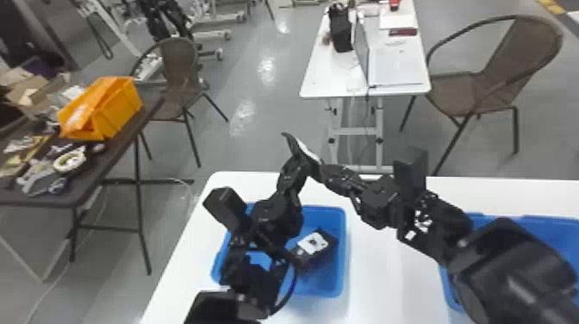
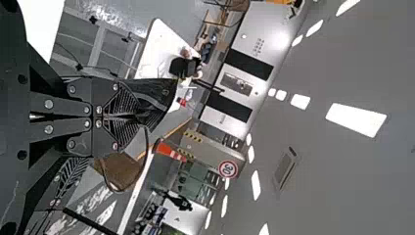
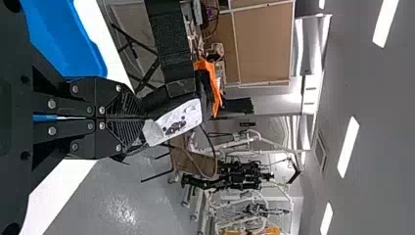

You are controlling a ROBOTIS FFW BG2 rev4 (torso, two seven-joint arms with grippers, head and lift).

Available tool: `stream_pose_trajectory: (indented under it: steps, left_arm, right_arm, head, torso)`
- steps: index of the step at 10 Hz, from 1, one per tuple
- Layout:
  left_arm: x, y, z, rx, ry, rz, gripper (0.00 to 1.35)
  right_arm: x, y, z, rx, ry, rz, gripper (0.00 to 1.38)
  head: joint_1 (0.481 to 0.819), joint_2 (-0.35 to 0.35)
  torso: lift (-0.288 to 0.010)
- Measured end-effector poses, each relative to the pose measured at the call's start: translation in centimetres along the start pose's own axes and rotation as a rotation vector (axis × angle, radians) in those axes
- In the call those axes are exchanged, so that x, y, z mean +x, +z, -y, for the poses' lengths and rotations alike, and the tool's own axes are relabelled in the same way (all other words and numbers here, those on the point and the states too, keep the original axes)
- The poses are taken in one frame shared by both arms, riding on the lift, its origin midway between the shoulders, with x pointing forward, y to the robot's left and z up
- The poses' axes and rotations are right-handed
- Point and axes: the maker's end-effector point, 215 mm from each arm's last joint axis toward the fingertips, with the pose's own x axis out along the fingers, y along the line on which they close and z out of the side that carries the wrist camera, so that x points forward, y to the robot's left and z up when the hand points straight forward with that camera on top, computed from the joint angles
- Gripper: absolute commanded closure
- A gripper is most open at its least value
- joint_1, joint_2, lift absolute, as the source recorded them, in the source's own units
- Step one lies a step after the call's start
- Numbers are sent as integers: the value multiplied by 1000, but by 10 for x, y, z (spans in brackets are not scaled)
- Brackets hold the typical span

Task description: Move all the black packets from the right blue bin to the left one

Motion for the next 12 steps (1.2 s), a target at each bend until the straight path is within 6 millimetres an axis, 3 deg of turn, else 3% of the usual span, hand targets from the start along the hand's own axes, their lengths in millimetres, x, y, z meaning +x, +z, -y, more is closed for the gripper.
stream_pose_trajectory:
  steps: [1, 2, 4, 5, 6, 8, 9, 12]
  left_arm:
    - [-2, 2, -1, -1, 8, 14, 1216]
    - [-3, 5, -3, -1, 13, 29, 1216]
    - [-7, 12, -8, -4, 39, 62, 1216]
    - [-11, 16, -15, 3, 59, 78, 1216]
    - [-16, 19, -24, 21, 83, 88, 1216]
    - [-30, 14, -49, 93, 138, 72, 1216]
    - [-38, 3, -62, 153, 158, 32, 1216]
    - [-63, -59, -84, 270, 171, -147, 1216]
  right_arm:
    - [0, 0, 0, 0, 0, 1, 1113]
    - [-1, 0, 0, 0, -1, 5, 955]
    - [-2, 1, -1, -8, -3, 23, 142]
    - [-5, 3, 0, -8, -7, 37, 81]
    - [-12, 3, 5, -1, -29, 50, 148]
    - [-43, -6, 36, 26, -135, 47, 177]
    - [-64, -13, 57, 49, -210, 41, 177]
    - [-123, -32, 104, 100, -382, 26, 177]
  head:
    - [695, 256]
    - [695, 258]
    - [695, 265]
    - [695, 272]
    - [695, 275]
    - [695, 266]
    - [695, 245]
    - [695, 173]
  torso:
    - [0]
    - [0]
    - [0]
    - [0]
    - [0]
    - [0]
    - [0]
    - [0]
